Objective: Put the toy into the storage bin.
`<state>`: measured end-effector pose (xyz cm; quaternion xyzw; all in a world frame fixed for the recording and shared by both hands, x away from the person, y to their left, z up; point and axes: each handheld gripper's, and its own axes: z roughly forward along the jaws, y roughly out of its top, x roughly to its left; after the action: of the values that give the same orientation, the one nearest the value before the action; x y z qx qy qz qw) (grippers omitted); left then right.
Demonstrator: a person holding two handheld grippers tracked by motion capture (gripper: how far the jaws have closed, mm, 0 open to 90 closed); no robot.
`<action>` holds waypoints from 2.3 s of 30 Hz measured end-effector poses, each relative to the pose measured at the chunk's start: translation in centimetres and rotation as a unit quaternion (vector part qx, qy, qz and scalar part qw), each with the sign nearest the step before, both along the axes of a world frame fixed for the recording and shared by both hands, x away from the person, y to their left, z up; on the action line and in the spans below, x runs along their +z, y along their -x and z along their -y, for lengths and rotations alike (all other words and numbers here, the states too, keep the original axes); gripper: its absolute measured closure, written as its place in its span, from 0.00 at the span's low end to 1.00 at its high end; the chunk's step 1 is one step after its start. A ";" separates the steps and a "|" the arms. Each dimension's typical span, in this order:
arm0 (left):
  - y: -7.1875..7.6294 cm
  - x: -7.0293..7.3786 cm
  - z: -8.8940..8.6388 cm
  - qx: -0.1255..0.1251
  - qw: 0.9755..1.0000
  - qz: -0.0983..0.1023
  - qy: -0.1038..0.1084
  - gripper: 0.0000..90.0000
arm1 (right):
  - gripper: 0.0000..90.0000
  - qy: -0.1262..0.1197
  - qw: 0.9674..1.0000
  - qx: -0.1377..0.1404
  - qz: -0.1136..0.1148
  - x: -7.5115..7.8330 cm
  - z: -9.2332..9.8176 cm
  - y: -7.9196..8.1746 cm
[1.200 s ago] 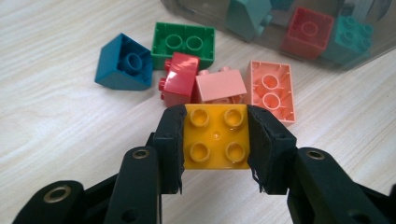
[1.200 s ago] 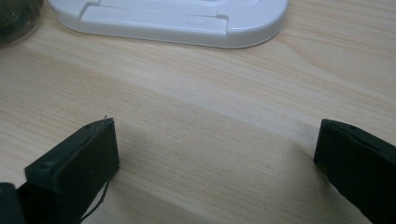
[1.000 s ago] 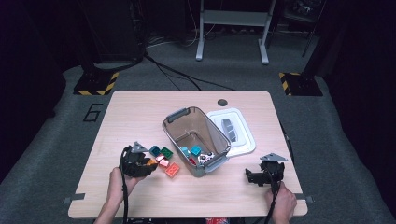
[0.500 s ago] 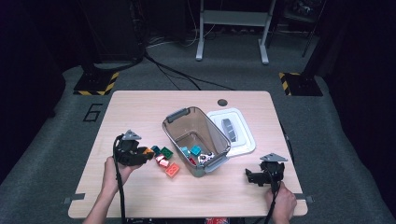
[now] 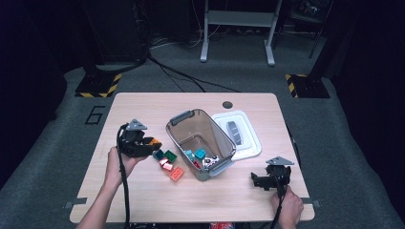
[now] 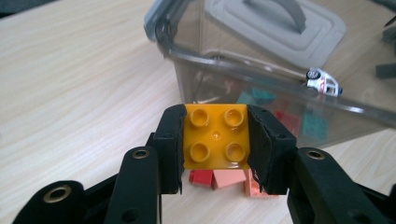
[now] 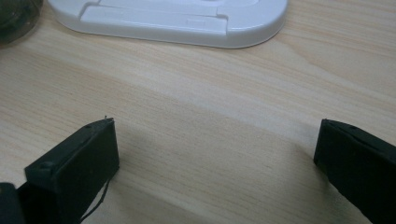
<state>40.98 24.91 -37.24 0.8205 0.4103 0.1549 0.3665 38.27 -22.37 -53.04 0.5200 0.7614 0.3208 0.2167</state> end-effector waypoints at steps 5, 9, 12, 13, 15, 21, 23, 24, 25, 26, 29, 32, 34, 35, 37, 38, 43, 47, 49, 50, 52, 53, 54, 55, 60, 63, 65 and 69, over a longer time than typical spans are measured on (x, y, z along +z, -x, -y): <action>-0.4 1.5 0.7 -0.010 1.000 0.013 -0.002 0.66 | 0.00 0.000 1.000 0.000 0.000 0.0 0.0 0.0; -0.7 2.3 1.8 -0.018 1.000 0.022 -0.003 0.66 | 0.00 0.000 1.000 0.000 0.000 0.0 0.0 0.0; -0.9 2.6 2.8 -0.023 0.999 0.026 -0.002 0.66 | 0.00 0.000 1.000 0.000 0.000 0.0 0.0 0.0; -1.0 2.8 3.1 -0.026 0.999 0.028 -0.004 0.66 | 0.00 0.000 1.000 -0.001 0.000 0.0 0.0 0.0; -1.2 3.0 3.8 -0.031 0.999 0.030 -0.005 0.66 | 0.00 0.000 1.000 0.000 0.000 0.0 0.0 0.0; -1.7 3.2 5.7 -0.048 0.998 0.032 -0.008 0.66 | 0.00 0.000 1.000 0.000 0.000 0.0 0.0 0.0; -1.9 3.0 6.3 -0.054 0.998 0.030 -0.011 0.66 | 0.00 0.000 1.000 0.000 0.000 0.0 0.0 0.0; -2.0 2.9 6.6 -0.057 0.998 0.027 -0.011 0.66 | 0.00 0.000 1.000 0.000 0.000 0.0 0.0 0.0; -2.1 2.8 6.8 -0.059 0.998 0.024 -0.011 0.66 | 0.00 0.000 1.000 0.000 0.000 0.0 0.0 0.0; -2.2 2.6 7.1 -0.061 0.998 0.022 -0.014 0.66 | 0.00 0.000 1.000 0.000 0.000 0.0 0.0 0.0; -2.3 2.2 7.8 -0.068 0.997 0.016 -0.016 0.66 | 0.00 0.000 1.000 0.000 0.000 0.0 0.0 0.0; -2.5 1.9 8.4 -0.074 0.997 0.011 -0.020 0.66 | 0.00 0.000 1.000 0.000 0.000 0.0 0.0 0.0; -2.6 1.5 8.8 -0.079 0.997 0.004 -0.022 0.66 | 0.00 0.000 1.000 0.000 0.000 0.0 0.0 0.0; -2.6 1.3 8.9 -0.081 0.996 0.001 -0.025 0.66 | 0.00 0.000 1.000 0.000 0.000 0.0 0.0 0.0; -2.8 0.9 9.2 -0.085 0.996 -0.004 -0.030 0.66 | 0.00 0.000 1.000 -0.001 0.000 0.0 0.0 0.0; -2.8 0.6 9.4 -0.085 0.996 -0.009 -0.029 0.66 | 0.00 0.000 1.000 0.000 0.000 0.0 0.0 0.0; -2.9 -0.4 9.9 -0.093 0.995 -0.028 -0.038 0.66 | 0.00 0.000 1.000 0.000 0.000 0.0 0.0 0.0; -3.0 -1.1 10.0 -0.095 0.994 -0.035 -0.044 0.66 | 0.00 0.000 1.000 0.000 0.000 0.0 0.0 0.0; -3.0 -1.4 10.0 -0.094 0.994 -0.040 -0.043 0.66 | 0.00 0.000 1.000 0.000 0.000 0.0 0.0 0.0; -3.0 -1.5 10.0 -0.095 0.994 -0.042 -0.045 0.66 | 0.00 0.000 1.000 0.000 0.000 0.0 0.0 0.0; -3.0 -1.7 10.0 -0.096 0.993 -0.046 -0.044 0.66 | 0.00 0.000 1.000 0.000 0.000 0.0 0.0 0.0; -3.0 -1.8 10.0 -0.098 0.993 -0.050 -0.045 0.66 | 0.00 0.000 1.000 0.000 0.000 0.0 0.0 0.0; -3.0 -1.9 9.9 -0.097 0.993 -0.048 -0.047 0.66 | 0.00 0.000 1.000 0.000 0.000 0.0 0.0 0.0; -3.0 -1.9 9.9 -0.097 0.993 -0.051 -0.048 0.66 | 0.00 0.000 1.000 0.000 0.000 0.0 0.0 0.0; -3.0 -2.1 9.8 -0.100 0.992 -0.054 -0.049 0.66 | 0.00 0.000 1.000 0.000 0.000 0.0 0.0 0.0; -2.9 -2.0 9.8 -0.102 0.992 -0.053 -0.046 0.64 | 0.00 0.000 1.000 0.001 0.001 0.0 0.0 0.0; -2.8 -1.8 9.7 -0.101 0.993 -0.053 -0.041 0.59 | 0.00 0.000 1.000 0.000 0.000 0.0 0.0 0.0; -2.5 -1.2 8.8 -0.089 0.995 -0.043 -0.030 0.41 | 0.00 0.000 1.000 0.000 0.000 0.0 0.0 0.0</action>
<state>43.45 16.06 -38.45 0.8704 0.3464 0.0982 0.3357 38.27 -22.37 -53.03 0.5199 0.7615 0.3207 0.2167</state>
